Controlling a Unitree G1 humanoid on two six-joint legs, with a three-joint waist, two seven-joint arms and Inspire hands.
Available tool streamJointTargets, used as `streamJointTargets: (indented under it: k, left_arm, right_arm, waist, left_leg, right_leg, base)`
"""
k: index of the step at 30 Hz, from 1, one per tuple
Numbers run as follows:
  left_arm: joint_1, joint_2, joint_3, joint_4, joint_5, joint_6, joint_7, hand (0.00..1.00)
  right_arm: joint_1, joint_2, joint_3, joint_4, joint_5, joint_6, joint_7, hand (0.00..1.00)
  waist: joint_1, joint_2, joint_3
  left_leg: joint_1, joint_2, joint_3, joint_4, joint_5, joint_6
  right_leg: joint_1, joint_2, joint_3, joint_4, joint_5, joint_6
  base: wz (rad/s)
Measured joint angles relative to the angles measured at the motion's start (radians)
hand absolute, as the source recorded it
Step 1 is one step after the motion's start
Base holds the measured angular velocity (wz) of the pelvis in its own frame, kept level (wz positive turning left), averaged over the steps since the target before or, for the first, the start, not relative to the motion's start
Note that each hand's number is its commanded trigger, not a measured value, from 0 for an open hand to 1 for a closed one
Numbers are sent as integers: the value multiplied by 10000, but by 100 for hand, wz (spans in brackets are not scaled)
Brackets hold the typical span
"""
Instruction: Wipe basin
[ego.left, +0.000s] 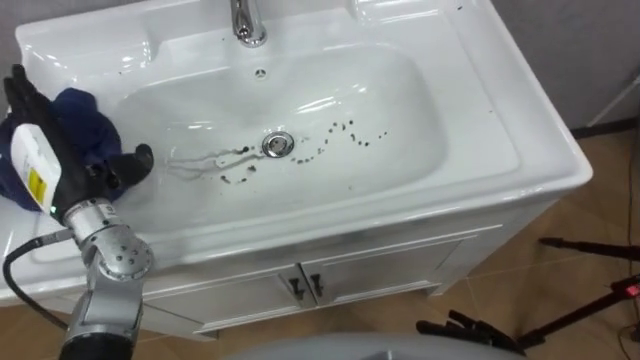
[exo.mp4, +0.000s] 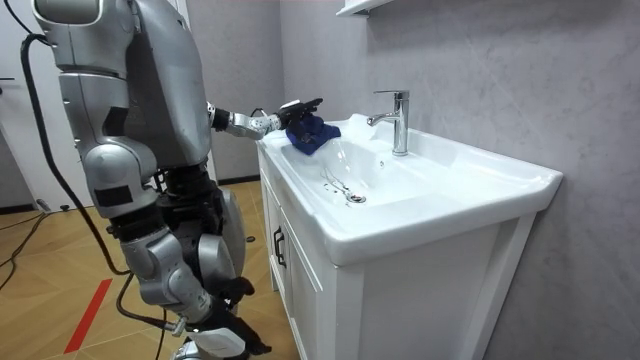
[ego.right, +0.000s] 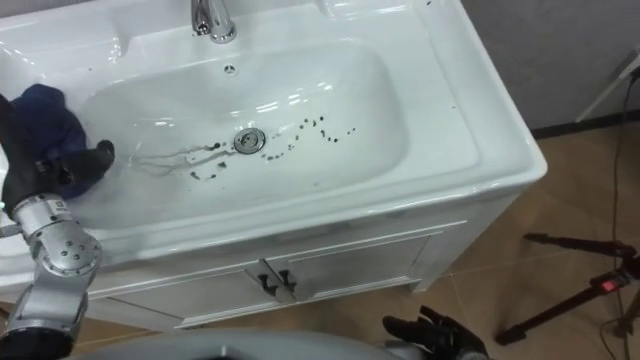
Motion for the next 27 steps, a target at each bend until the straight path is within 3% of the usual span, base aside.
streamJointTargets:
  k: [4, 10, 16, 21, 27]
  left_arm:
    - [0, 1, 12, 59, 594, 158, -94, 0]
    - [-32, 1, 16, 1358, 1076, 291, -3, 0]
    - [-126, 17, 79, 1378, 1268, 452, 629, 0]
    - [-269, 137, 309, 1353, 1308, 464, 1061, 0]
    - [-286, 221, 827, 1264, 1748, 464, 1389, 0]
  right_arm:
    - [9, -1, -67, 23, 61, 52, 14, 0]
    - [-8, -11, -72, 186, 387, 217, -24, 0]
    - [-15, -47, -74, 81, 384, 477, -128, 0]
    - [-1, -92, -68, 3, 380, 476, -142, 0]
    - [1, -93, -66, 1, 347, 472, -214, 0]
  waist:
    - [-16, 19, -13]
    - [-69, 129, -29]
    - [-73, 177, -43]
    - [-43, 266, -88]
    - [44, 268, -84]
  left_leg:
    - [40, 42, 20, 0, -1, -3]
    - [94, 72, 28, 0, -13, -26]
    - [7, 67, 22, 0, -13, -25]
    - [-55, 62, 18, 1, -11, -23]
    - [-35, 61, 17, -1, -11, -23]
  right_leg:
    - [5, 42, 47, 1, 45, -16]
    - [18, 86, 112, 0, 62, -41]
    - [-85, 86, 194, 6, 72, -44]
    - [-192, 89, 277, 12, 74, -45]
    - [-194, 89, 281, -1, 73, -45]
  base:
    - [-4]
    - [-4]
    - [0]
    - [-5]
    - [-2]
